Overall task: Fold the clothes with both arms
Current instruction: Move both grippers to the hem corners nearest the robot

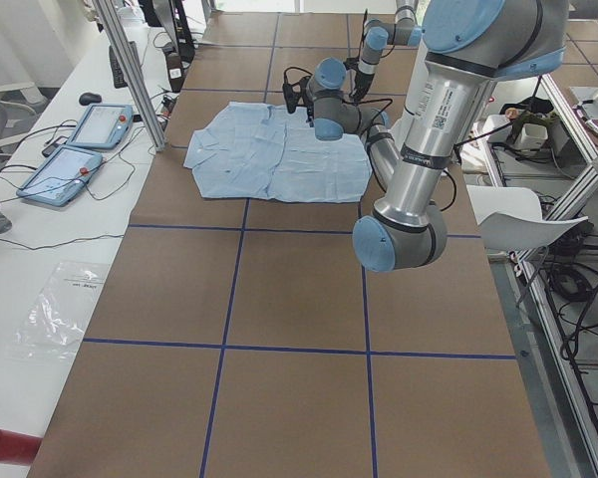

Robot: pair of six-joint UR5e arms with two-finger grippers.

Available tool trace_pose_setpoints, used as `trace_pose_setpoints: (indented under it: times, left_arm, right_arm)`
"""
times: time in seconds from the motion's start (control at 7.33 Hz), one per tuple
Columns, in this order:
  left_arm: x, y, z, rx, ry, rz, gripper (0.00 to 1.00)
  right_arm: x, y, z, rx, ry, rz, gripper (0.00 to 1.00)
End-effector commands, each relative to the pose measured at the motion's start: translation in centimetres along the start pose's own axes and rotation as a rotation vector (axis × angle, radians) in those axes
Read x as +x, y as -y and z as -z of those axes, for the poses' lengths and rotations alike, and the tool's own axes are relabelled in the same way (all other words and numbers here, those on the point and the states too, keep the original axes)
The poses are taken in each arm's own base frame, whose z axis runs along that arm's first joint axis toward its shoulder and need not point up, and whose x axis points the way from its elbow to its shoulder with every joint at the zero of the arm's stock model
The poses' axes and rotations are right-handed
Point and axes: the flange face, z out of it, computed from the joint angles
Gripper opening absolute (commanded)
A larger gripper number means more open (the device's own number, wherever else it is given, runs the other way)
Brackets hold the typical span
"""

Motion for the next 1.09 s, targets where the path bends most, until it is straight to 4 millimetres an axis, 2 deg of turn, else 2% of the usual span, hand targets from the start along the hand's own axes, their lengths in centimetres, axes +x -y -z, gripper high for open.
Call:
trace_pose_setpoints:
  times: [0.0, 0.14, 0.27, 0.41, 0.55, 0.68, 0.82, 0.96]
  left_arm:
    - [-2.0, -4.2, -1.1, -0.022, 0.151, 0.056, 0.99]
    - [-3.7, -7.9, -2.7, 0.000, 0.256, 0.045, 0.99]
    - [-6.7, -9.9, -3.8, 0.037, 0.349, 0.024, 0.99]
    - [-11.0, -11.2, -4.2, 0.054, 0.423, 0.024, 0.98]
    - [-14.0, -13.0, -4.7, 0.062, 0.474, 0.021, 0.94]
    - [-15.8, -12.8, -4.5, 0.071, 0.507, 0.017, 0.89]
    - [-18.3, -13.0, -4.4, 0.073, 0.559, 0.015, 0.85]
    - [-19.1, -13.0, -4.4, 0.085, 0.571, 0.039, 0.79]
  right_arm:
    - [0.2, 0.2, 0.6, -0.006, 0.001, 0.000, 0.00]
    - [0.1, 0.0, 1.0, -0.031, -0.004, -0.002, 0.00]
    - [0.0, 0.1, 1.1, -0.050, -0.013, -0.006, 0.00]
    - [-0.1, 0.1, 1.2, -0.057, -0.016, -0.009, 0.00]
    - [-0.1, 0.2, 1.1, -0.056, -0.016, -0.010, 0.00]
    - [-0.1, 0.3, 1.1, -0.055, -0.018, -0.013, 0.00]
    - [-0.2, 0.2, 1.2, -0.056, -0.015, -0.013, 0.00]
    - [-0.1, 0.3, 1.1, -0.055, -0.016, -0.013, 0.00]
